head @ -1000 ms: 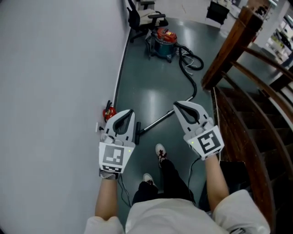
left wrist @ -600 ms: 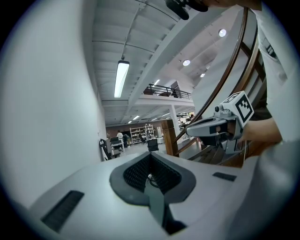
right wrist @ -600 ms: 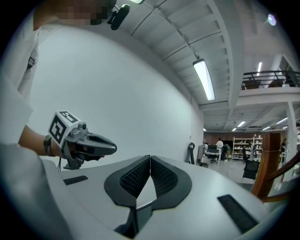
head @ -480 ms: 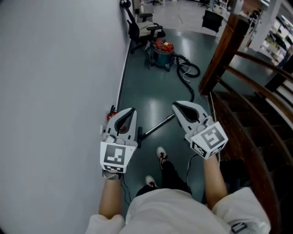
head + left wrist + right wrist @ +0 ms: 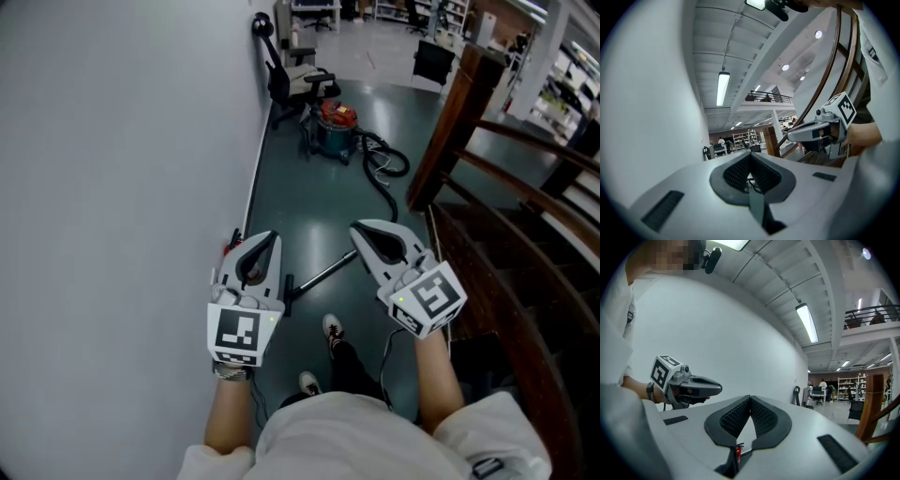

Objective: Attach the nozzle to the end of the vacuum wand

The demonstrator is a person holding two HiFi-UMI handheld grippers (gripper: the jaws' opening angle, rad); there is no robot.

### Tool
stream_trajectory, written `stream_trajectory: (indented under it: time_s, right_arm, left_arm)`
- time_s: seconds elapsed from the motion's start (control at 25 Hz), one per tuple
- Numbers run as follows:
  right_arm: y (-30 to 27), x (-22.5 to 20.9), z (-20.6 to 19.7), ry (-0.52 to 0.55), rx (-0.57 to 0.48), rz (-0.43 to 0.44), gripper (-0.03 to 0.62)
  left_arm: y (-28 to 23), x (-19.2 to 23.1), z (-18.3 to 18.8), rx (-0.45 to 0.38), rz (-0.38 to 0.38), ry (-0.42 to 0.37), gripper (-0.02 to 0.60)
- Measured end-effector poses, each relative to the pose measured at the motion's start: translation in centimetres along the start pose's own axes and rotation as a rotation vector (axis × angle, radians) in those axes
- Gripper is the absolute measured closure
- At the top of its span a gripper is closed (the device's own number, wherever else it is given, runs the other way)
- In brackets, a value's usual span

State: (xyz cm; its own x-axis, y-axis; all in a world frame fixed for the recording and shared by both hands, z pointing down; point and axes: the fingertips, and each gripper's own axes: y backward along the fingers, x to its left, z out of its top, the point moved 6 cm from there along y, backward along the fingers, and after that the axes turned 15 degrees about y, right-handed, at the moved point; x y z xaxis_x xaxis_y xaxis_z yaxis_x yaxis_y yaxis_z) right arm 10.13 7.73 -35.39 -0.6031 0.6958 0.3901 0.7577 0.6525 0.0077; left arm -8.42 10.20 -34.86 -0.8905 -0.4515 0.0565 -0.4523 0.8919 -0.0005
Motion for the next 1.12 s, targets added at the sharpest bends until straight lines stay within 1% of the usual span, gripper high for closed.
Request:
stream_trajectory:
  time_s: [0.16,0.56,0.8,1.12]
  right_arm:
    - [0.4,0.6,0.7,0.014,-0.001,-0.003,0.566]
    - [0.9,1.6,1.5,0.042,0.000,-0.006,0.568]
    - [0.8,2.3,1.5,0.029,-0.005,0.001,0.568]
    - [1.1,2.4,2.5,0.032,-0.021,0.006,0.568]
  left_arm:
    - [1.0,-0.8,0.6,-0.006,0.000,-0.020,0.581]
    - [2.4,-1.2,0.5,-0.012,0.005,-0.016,0.581]
    - [3.1,-0.8,0.3,-0.010,0.018,-0.014,0.581]
    - [3.7,-1.2,1.2,-0.024,0.027,-0.022,0.581]
